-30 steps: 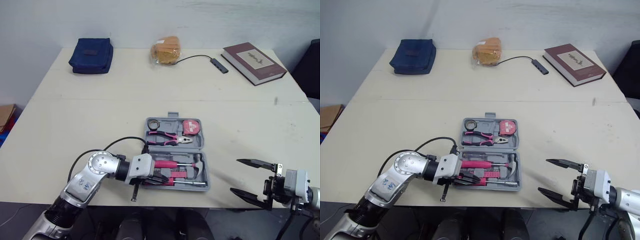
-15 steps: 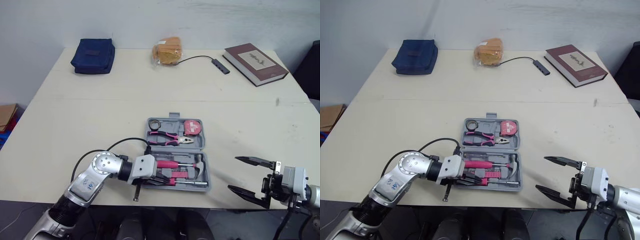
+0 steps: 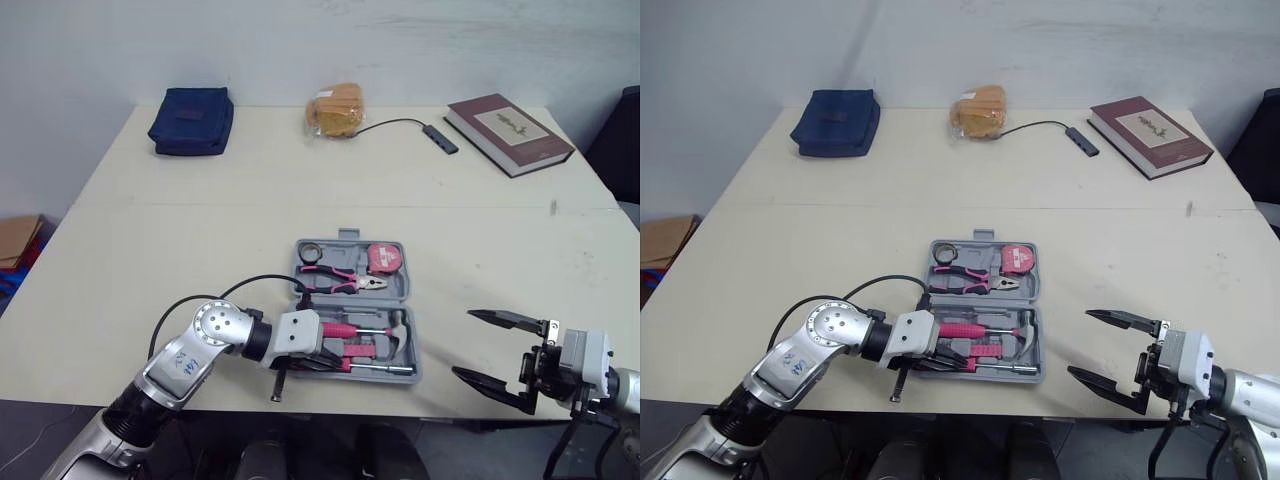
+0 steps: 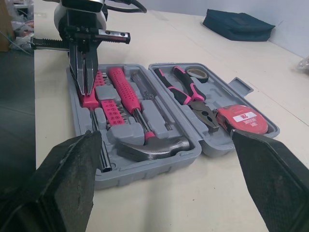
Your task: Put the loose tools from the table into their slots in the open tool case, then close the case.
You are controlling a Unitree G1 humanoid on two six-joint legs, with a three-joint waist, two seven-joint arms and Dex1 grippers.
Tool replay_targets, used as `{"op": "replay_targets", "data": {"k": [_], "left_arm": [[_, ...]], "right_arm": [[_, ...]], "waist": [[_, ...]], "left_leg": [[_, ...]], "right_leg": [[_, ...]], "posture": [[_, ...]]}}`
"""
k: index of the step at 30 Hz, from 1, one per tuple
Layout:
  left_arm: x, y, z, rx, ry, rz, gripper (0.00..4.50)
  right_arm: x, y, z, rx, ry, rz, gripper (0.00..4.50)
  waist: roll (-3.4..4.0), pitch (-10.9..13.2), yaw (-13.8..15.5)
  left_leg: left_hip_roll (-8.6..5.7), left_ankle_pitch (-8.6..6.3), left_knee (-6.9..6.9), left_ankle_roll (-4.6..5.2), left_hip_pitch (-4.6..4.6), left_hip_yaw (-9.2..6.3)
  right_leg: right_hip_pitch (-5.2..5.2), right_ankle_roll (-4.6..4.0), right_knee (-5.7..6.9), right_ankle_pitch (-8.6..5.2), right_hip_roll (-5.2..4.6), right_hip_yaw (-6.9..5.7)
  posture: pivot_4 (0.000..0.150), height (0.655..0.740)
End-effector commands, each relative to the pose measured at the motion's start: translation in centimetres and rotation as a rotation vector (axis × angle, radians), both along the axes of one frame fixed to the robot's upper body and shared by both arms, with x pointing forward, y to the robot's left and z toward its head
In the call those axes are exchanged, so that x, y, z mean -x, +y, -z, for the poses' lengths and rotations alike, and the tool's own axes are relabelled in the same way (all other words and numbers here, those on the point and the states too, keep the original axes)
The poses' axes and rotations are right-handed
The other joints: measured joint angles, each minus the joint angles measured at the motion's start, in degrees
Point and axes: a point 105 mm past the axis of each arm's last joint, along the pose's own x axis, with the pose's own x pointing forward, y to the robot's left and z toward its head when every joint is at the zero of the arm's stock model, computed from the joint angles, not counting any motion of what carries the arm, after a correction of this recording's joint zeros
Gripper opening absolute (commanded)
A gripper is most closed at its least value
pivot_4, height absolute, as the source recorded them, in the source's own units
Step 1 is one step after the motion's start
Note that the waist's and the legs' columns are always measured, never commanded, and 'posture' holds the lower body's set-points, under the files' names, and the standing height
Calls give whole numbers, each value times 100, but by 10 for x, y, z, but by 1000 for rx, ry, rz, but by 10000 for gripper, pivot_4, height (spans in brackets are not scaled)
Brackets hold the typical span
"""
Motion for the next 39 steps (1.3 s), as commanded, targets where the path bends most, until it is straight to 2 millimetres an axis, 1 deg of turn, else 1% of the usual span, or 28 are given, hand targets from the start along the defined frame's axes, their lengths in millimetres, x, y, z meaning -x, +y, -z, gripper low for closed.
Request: {"op": "replay_targets", "data": {"k": [1,2,4,6,7,8,10,11,12,13,14,15,17,18,21,23,25,29,31,33,39], "left_arm": [[0,7,-29,209,0,5,513],[3,9,-45,295,-7,32,513],[1,16,-67,387,25,4,513],[-13,39,-67,330,-6,-103,513],[-17,47,-66,310,-22,-139,513],[-25,57,-63,285,-34,-202,136],[-37,69,-58,244,-66,-292,0],[-43,74,-55,225,-70,-333,0],[-48,81,-51,206,-75,-376,0],[-51,85,-49,194,-77,-403,0],[-55,90,-45,182,-66,-446,0],[-59,94,-39,162,-63,-484,0],[-65,97,-26,130,-49,-542,0],[-65,96,-21,118,-32,-555,0],[-67,90,-12,99,-12,-570,0],[-69,86,-9,99,-11,-577,0],[-69,81,-8,103,-9,-574,0],[-71,76,-9,119,-16,-571,0],[-73,65,-4,118,17,-567,0],[-75,59,0,101,29,-567,0],[-91,60,-2,106,10,-639,0]], "right_arm": [[-11,2,-10,-7,11,53,45000],[-17,0,-9,-4,38,93,45000],[-30,-8,-5,27,90,206,45000],[-37,-8,-2,64,98,200,45000],[-38,-7,-1,77,99,185,45000],[-44,-11,3,104,98,207,42360],[-53,-18,11,135,131,256,36552],[-57,-19,13,148,126,263,30600],[-62,-18,16,154,135,267,26574],[-65,-17,18,159,138,269,21283],[-70,-15,21,169,140,265,16934],[-74,-11,26,184,153,252,11038],[-80,-2,35,210,175,224,2038],[-82,2,40,222,191,210,953],[-88,12,49,237,199,183,953],[-91,19,51,235,189,167,953],[-95,26,51,235,174,153,953],[-101,31,50,229,165,155,953],[-105,40,50,230,159,119,953],[-108,50,51,226,159,100,953],[-119,61,48,211,144,101,953]], "waist": [[-9,7,-22],[-16,17,-31],[-28,27,-38],[-28,28,-48],[-26,30,-56],[-25,32,-62],[-26,35,-55],[-27,37,-55],[-34,44,-52],[-37,47,-53],[-37,50,-52],[-41,53,-56],[-43,60,-57],[-42,64,-59],[-44,68,-60],[-44,68,-62],[-49,71,-75],[-51,72,-110],[-51,72,-132],[-51,71,-158],[-53,70,-202]], "left_leg": [[1,0,1,0,-7,0],[2,1,2,-2,-17,-2],[4,4,4,-5,-28,-4],[3,20,4,-33,-28,-6],[-1,21,2,-34,-26,-6],[-10,20,2,-33,-24,-3],[-14,16,-1,-28,-25,-4],[-15,10,-1,-17,-26,-4],[-15,9,-1,-16,-28,-3],[-15,9,-1,-16,-30,-4],[-14,11,0,-19,-30,-3],[-13,12,-1,-22,-33,-3],[-13,20,-1,-37,-32,-2],[-12,21,-1,-37,-31,-2],[-11,21,-1,-40,-33,0],[-10,22,0,-41,-33,2],[-7,22,0,-41,-31,3],[-4,22,-1,-47,-29,5],[-4,22,-1,-48,-29,4],[-4,22,0,-47,-27,5],[-4,25,2,-47,-22,3]], "right_leg": [[-7,-2,4,-1,0,-1],[-16,-2,7,-1,1,-3],[-29,-5,17,-2,-2,-4],[-29,-6,18,-3,-5,-6],[-28,-8,17,-4,-4,-7],[-28,-10,17,-5,0,-8],[-28,-12,13,-6,6,-12],[-29,-12,13,-6,5,-12],[-29,-11,12,-6,4,-13],[-29,-11,10,-6,4,-13],[-30,-11,11,-6,4,-13],[-31,-10,11,-5,4,-14],[-32,-10,11,-5,5,-14],[-32,-10,12,-5,5,-14],[-34,-10,13,-5,4,-14],[-33,-8,13,-4,3,-14],[-33,-6,14,-3,3,-13],[-35,-10,20,-5,5,-15],[-35,-10,21,-5,3,-15],[-33,-9,23,-4,0,-14],[-30,-8,29,-3,-1,-14]], "posture": [[1500,7400],[1500,7400],[1500,7400],[1500,7400],[1500,7400],[1500,7400],[1500,7400],[1500,7400],[1500,7400],[1500,7400],[1500,7400],[1500,7400],[1500,7400],[1500,7400],[1500,7400],[1500,7400],[1500,7400],[1500,7400],[1500,7400],[1500,7400],[1500,7400]]}}
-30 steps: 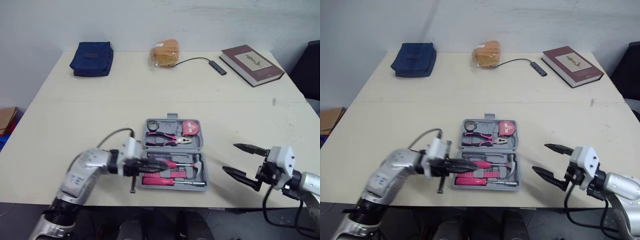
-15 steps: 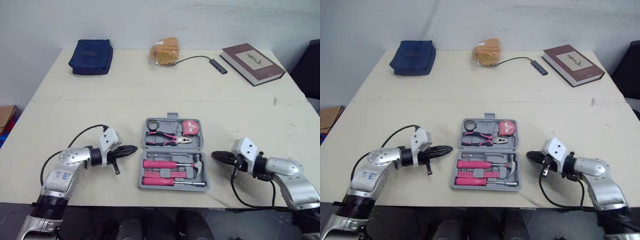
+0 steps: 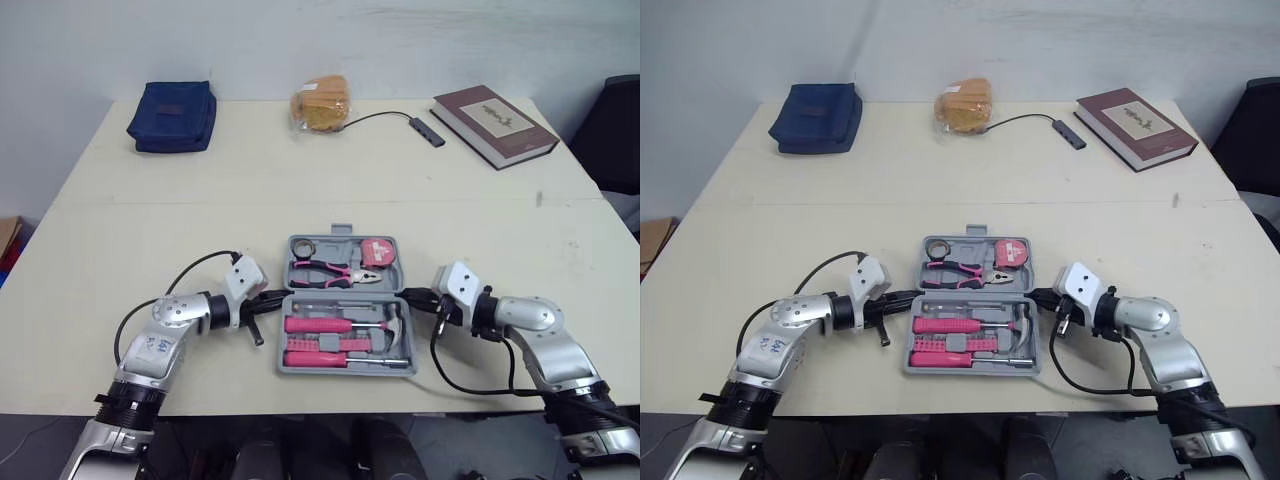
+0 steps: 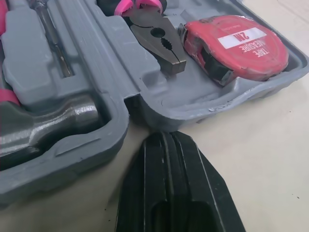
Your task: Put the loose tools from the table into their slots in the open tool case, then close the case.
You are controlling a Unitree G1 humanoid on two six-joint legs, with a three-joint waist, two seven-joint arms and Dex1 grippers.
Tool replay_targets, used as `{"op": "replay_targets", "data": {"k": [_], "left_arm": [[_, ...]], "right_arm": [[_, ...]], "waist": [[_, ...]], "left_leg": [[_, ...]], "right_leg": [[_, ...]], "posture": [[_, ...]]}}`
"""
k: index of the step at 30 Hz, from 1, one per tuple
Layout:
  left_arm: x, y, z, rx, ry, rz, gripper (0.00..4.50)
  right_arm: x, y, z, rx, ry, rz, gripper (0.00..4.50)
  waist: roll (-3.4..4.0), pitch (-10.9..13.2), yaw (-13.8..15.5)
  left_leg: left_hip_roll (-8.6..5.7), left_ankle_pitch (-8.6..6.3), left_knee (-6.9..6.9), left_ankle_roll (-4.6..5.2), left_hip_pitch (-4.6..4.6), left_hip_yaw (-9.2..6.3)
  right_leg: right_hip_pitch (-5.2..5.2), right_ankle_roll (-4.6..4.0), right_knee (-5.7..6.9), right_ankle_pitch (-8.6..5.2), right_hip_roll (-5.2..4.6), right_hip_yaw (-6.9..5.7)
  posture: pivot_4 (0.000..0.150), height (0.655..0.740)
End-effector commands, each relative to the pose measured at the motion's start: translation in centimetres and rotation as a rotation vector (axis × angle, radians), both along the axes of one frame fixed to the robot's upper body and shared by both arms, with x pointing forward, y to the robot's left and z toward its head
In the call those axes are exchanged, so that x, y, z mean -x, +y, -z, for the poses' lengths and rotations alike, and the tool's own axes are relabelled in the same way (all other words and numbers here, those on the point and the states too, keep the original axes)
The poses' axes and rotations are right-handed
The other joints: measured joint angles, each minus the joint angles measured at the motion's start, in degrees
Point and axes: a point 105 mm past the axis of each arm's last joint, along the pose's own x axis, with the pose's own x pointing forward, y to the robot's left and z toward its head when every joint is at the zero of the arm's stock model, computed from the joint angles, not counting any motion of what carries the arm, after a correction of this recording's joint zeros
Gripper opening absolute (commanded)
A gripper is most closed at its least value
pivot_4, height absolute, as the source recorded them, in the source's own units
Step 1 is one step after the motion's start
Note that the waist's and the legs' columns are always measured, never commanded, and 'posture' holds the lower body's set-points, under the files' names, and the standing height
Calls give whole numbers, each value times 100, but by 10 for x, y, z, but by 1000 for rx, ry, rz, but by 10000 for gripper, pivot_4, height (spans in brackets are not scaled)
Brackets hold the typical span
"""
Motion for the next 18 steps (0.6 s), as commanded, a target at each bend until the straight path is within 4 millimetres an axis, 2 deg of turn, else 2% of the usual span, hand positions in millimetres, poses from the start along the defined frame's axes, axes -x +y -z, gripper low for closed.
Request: {"op": "replay_targets", "data": {"k": [1,4,9,12,15,18], "left_arm": [[-8,-7,-1,0,-8,-16,0],[-10,-8,-1,-5,-8,-17,0],[-13,3,3,-33,16,-41,0],[-13,16,6,-53,31,-74,0],[-19,30,-2,-18,12,-152,0],[-17,43,-13,-30,-26,-149,8541]], "right_arm": [[-6,14,1,4,-4,-24,953],[-13,12,-2,15,-16,-13,953],[-17,7,-5,39,-1,-18,953],[-15,-3,-6,64,23,-11,953],[-9,-15,-8,44,113,28,953],[-8,-29,-25,52,83,65,10249]], "waist": [[0,0,-12],[0,0,-21],[0,0,-15],[1,0,-16],[2,1,-2],[2,2,1]], "left_leg": [[0,2,0,0,2,0],[1,4,-1,-1,3,1],[7,5,-1,-2,1,1],[12,4,-1,-2,2,1],[18,4,-4,-3,-2,0],[18,3,-4,-1,-7,0]], "right_leg": [[0,-1,1,2,0,0],[-1,-6,3,5,2,-1],[-2,-6,2,5,0,-1],[-3,-6,3,5,1,-1],[-5,-7,0,5,-1,-2],[-7,-7,-2,5,-5,-4]], "posture": [[1500,7400],[1500,7400],[1500,7400],[1500,7400],[1500,7400],[1500,7400]]}}
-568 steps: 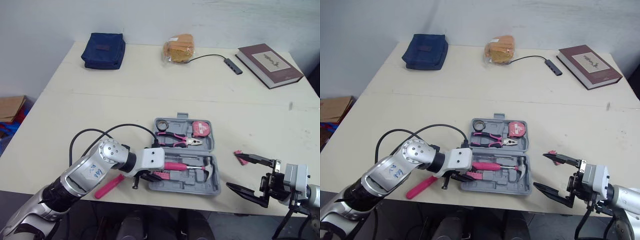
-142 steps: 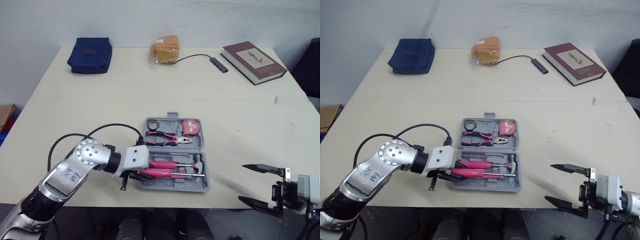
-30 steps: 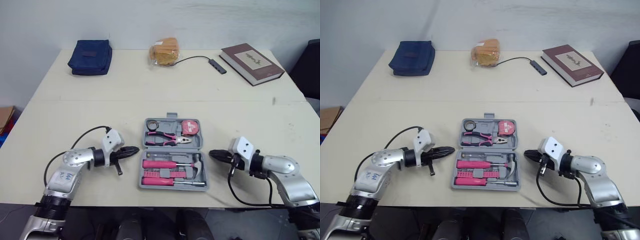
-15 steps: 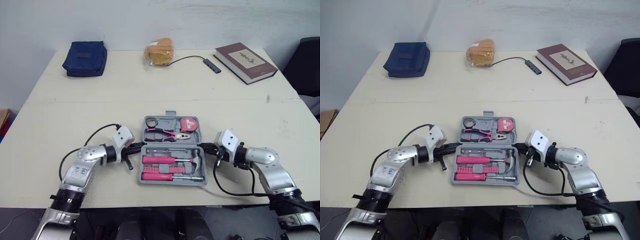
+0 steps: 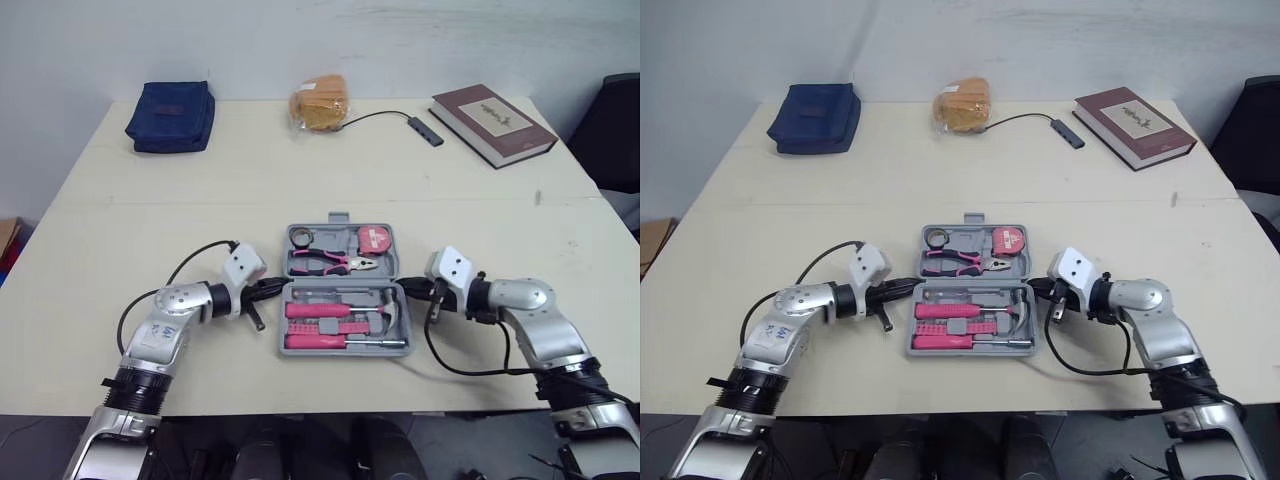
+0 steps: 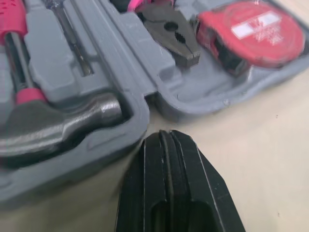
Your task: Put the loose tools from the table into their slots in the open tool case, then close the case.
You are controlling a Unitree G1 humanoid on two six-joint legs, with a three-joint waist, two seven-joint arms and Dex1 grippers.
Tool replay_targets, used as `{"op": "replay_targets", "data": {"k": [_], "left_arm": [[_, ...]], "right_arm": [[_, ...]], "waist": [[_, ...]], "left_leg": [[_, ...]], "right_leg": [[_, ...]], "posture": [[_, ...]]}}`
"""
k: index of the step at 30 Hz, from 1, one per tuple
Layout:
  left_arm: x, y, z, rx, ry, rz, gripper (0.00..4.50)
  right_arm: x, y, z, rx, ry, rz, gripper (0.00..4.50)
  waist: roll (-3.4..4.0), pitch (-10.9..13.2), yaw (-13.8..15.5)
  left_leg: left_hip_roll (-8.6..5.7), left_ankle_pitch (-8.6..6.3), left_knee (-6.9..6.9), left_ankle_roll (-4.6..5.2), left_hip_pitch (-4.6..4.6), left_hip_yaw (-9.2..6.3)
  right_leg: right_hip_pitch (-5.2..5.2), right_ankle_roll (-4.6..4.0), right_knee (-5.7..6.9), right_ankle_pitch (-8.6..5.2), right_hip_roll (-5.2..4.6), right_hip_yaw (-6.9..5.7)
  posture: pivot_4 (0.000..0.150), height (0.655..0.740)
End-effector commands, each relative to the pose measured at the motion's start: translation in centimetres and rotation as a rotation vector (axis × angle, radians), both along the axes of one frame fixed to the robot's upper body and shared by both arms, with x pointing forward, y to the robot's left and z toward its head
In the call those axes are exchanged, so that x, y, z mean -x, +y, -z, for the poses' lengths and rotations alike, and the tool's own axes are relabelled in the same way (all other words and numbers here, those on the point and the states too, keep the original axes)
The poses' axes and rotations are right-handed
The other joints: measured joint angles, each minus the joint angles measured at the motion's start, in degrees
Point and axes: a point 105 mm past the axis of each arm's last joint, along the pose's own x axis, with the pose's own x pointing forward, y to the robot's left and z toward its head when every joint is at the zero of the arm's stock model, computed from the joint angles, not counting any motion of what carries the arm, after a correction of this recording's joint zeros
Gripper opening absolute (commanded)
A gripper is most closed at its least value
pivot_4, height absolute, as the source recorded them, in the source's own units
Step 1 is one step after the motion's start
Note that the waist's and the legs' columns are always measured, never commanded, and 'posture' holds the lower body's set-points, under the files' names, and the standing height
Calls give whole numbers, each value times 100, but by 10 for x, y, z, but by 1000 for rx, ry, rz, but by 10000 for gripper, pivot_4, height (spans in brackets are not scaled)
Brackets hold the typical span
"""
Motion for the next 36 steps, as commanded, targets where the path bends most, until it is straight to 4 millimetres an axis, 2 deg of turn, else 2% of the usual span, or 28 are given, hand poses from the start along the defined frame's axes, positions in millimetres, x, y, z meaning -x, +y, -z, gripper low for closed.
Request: {"op": "replay_targets", "data": {"k": [1,5,7,8,12,16,20,27,36], "left_arm": [[2,24,-9,-16,-20,-42,13072],[6,30,-29,-11,-55,-7,31277],[1,33,-43,-22,-17,-74,40855],[-1,33,-46,-38,20,-107,44480],[-7,12,-63,81,116,-138,44480],[-14,-3,-67,105,223,-192,44480],[-23,-8,-67,88,253,-257,44480],[-35,-13,-62,81,267,-323,44480],[-39,-25,-58,115,285,-339,44480]], "right_arm": [[1,-19,-19,3,-32,55,15001],[-3,-27,-45,-128,38,184,34799],[-8,-24,-66,-203,132,272,44838],[-10,-21,-75,-235,161,295,45000],[-14,-8,-91,-278,292,361,45000],[-18,9,-92,-246,452,437,45000],[-28,17,-87,-185,488,523,45000],[-39,17,-75,-129,492,609,45000],[-47,11,-59,-100,512,696,45000]], "waist": [[0,1,0],[0,12,-2],[2,30,-18],[2,34,-17],[2,34,6],[1,35,6],[0,35,0],[-1,36,5],[-1,35,1]], "left_leg": [[0,0,-1,0,-2,0],[-2,-1,-2,1,-7,1],[0,-1,-1,0,-8,1],[-2,-1,-1,1,-14,2],[-11,5,-7,4,-29,-1],[-27,5,-6,12,-49,1],[-38,30,8,27,-125,6],[-52,31,3,26,-128,9],[-51,35,5,20,-125,10]], "right_leg": [[-2,0,-1,0,-1,0],[-8,0,-1,0,-7,-2],[-11,-1,3,0,-11,1],[-19,-3,5,1,-16,2],[-35,-6,12,1,-50,-9],[-40,5,8,6,-34,-12],[-104,32,16,24,-32,-6],[-104,33,6,24,-23,-7],[-103,35,10,26,-20,-4]], "posture": [[1500,7400],[1500,7400],[1500,7400],[1500,7400],[1500,7400],[1500,7400],[1500,7400],[1500,7400],[1500,7400]]}}
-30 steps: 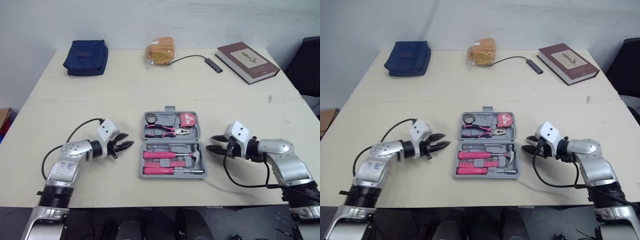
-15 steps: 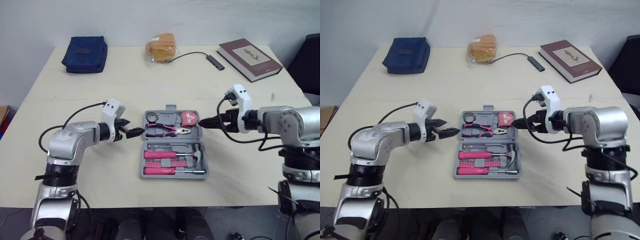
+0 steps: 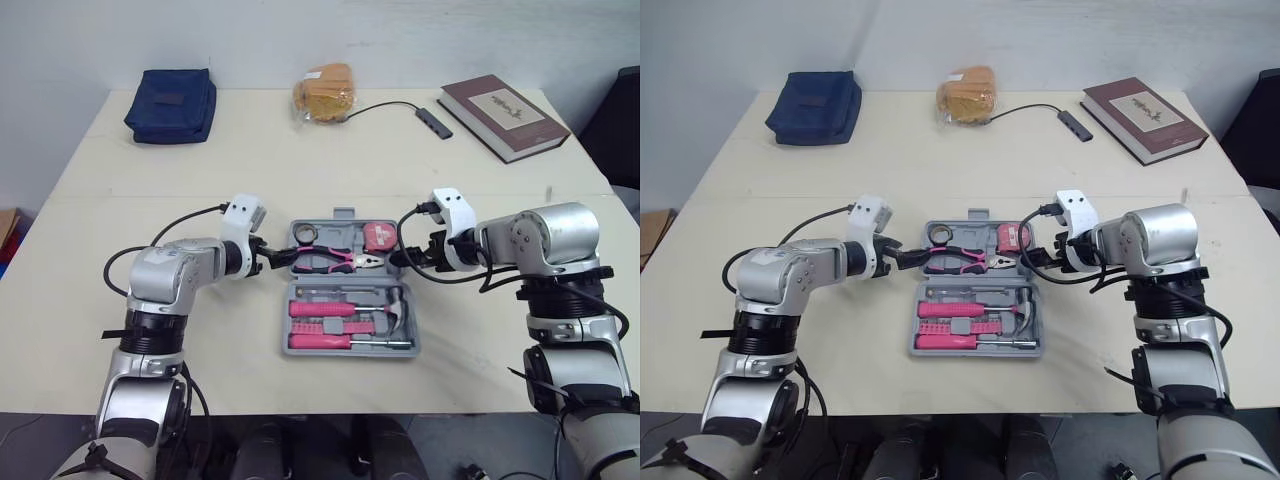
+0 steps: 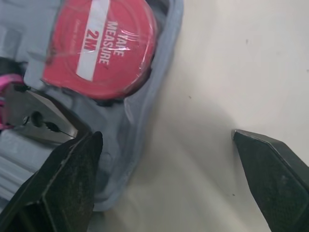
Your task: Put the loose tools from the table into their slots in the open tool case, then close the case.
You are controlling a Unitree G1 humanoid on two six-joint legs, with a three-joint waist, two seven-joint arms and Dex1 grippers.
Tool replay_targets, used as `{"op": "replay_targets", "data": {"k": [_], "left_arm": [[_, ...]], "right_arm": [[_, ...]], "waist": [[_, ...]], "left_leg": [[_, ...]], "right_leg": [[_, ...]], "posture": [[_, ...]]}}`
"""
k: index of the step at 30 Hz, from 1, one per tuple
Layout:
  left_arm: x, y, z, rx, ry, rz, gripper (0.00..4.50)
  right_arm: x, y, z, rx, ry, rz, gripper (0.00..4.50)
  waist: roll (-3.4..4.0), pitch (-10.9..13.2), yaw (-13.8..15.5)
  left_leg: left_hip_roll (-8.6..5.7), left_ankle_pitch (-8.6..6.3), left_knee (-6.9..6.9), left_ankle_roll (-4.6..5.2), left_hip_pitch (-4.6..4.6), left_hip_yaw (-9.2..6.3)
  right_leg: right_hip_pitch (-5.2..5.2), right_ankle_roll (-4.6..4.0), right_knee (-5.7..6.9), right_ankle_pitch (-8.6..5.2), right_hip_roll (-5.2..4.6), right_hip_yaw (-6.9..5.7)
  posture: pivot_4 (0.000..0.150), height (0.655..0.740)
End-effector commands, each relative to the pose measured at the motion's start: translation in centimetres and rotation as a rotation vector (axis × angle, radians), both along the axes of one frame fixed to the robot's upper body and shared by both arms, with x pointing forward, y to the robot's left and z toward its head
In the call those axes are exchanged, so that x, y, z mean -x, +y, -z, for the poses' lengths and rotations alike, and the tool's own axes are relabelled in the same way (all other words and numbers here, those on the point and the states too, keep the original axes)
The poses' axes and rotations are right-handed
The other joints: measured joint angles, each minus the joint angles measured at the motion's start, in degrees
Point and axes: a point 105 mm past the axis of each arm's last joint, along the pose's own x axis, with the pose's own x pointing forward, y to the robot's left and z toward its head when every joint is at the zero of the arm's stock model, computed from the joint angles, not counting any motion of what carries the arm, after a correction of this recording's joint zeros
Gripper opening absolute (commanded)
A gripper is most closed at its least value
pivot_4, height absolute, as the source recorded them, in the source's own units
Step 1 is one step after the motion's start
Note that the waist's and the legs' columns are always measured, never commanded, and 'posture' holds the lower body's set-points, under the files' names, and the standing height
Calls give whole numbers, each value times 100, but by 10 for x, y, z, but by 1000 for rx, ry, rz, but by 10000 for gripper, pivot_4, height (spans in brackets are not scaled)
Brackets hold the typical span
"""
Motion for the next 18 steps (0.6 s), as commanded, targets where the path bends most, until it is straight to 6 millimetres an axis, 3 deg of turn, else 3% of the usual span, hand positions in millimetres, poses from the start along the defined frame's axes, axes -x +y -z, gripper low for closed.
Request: {"op": "replay_targets", "data": {"k": [1,8,10,13,17,18], "left_arm": [[-5,-2,-11,9,-35,-9,44480],[-5,-7,-3,-10,14,-5,44480],[-3,-9,-1,-11,35,9,39120],[0,-16,4,7,72,33,27540],[4,-21,6,20,80,54,9862],[5,-21,6,22,81,55,4031]], "right_arm": [[-4,-2,-4,1,-13,31,45000],[-5,2,6,-25,34,52,45000],[-4,4,8,-49,53,56,45000],[-2,11,12,-94,88,57,36886],[-1,17,10,-132,90,65,18071],[-1,17,9,-136,86,66,11468]], "waist": [[0,0,0],[-5,-4,-9],[-10,-7,-9],[-12,-9,-11],[-12,-9,-13],[-11,-9,-15]], "left_leg": [[0,0,0,0,2,0],[4,2,1,-3,11,0],[6,3,1,-4,11,0],[8,3,1,-6,12,0],[15,5,0,-13,12,-1],[15,6,-1,-14,12,-1]], "right_leg": [[1,0,1,0,0,0],[10,-3,1,3,9,5],[11,-3,1,3,13,7],[11,-5,1,4,17,9],[10,-7,0,4,28,11],[9,-8,1,4,29,11]], "posture": [[1500,7400],[1500,7400],[1500,7400],[1500,7400],[1500,7400],[1500,7400]]}}
